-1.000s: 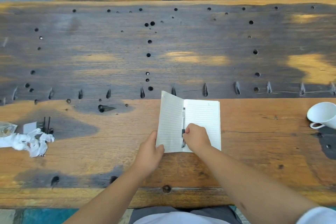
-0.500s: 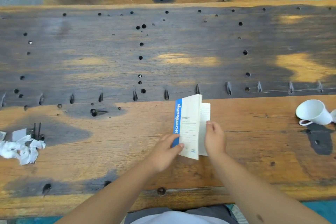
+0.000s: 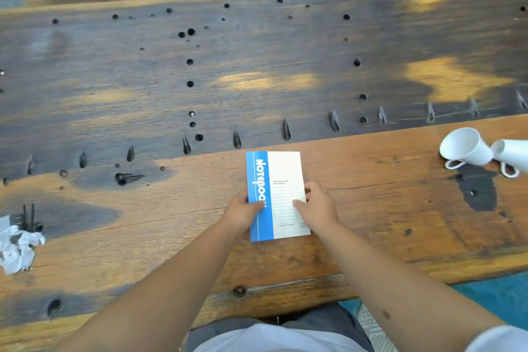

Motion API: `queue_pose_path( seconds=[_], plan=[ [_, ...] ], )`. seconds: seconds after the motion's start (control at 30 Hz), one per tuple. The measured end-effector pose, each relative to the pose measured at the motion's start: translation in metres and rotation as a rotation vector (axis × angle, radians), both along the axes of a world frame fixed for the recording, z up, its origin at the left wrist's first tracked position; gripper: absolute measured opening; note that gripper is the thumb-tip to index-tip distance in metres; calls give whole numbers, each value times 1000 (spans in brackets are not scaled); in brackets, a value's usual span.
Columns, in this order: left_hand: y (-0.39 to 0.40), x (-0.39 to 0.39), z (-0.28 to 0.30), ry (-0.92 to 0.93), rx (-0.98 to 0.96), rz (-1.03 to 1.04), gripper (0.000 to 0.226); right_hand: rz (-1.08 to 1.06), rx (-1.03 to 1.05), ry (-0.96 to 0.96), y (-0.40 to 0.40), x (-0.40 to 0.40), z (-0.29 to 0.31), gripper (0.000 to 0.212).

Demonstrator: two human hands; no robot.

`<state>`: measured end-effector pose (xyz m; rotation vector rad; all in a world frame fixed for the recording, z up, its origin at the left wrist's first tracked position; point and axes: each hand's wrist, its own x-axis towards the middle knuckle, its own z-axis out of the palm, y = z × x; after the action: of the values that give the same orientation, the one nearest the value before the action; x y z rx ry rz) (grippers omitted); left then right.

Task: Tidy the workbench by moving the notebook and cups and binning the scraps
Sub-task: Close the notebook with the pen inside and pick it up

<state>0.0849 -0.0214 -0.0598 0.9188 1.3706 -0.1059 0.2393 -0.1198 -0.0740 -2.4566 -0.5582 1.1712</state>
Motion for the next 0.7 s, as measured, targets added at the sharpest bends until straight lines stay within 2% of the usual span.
queue_pose_path(
  seconds=[0.07,0.17,0.2,0.27,0.33,0.37,0.5,0.7],
  plan=[
    [-4,-4,6,-48,-3,21,27,10,-3,25,-2,-1,2,26],
    [-7,-14,18,-141,-18,9,26,-89,71,127,-8,-2,11,48],
    [-8,-19,23,-169,-21,-1,26,-161,127,243,-11,-2,16,51],
    [-10,-29,35,-228,-30,-15,26,-249,217,537,-18,-1,29,42],
    [-13,-41,48,-264,-27,2,24,-205,258,763,-24,-1,43,30],
    [-15,-46,53,-272,-26,22,23,-164,272,802,-26,-1,50,25],
    [-31,-59,75,-260,36,83,22,1,300,688,-28,-6,76,19],
    [-63,-65,97,-209,91,275,22,66,341,605,-35,-15,86,19]
  ],
)
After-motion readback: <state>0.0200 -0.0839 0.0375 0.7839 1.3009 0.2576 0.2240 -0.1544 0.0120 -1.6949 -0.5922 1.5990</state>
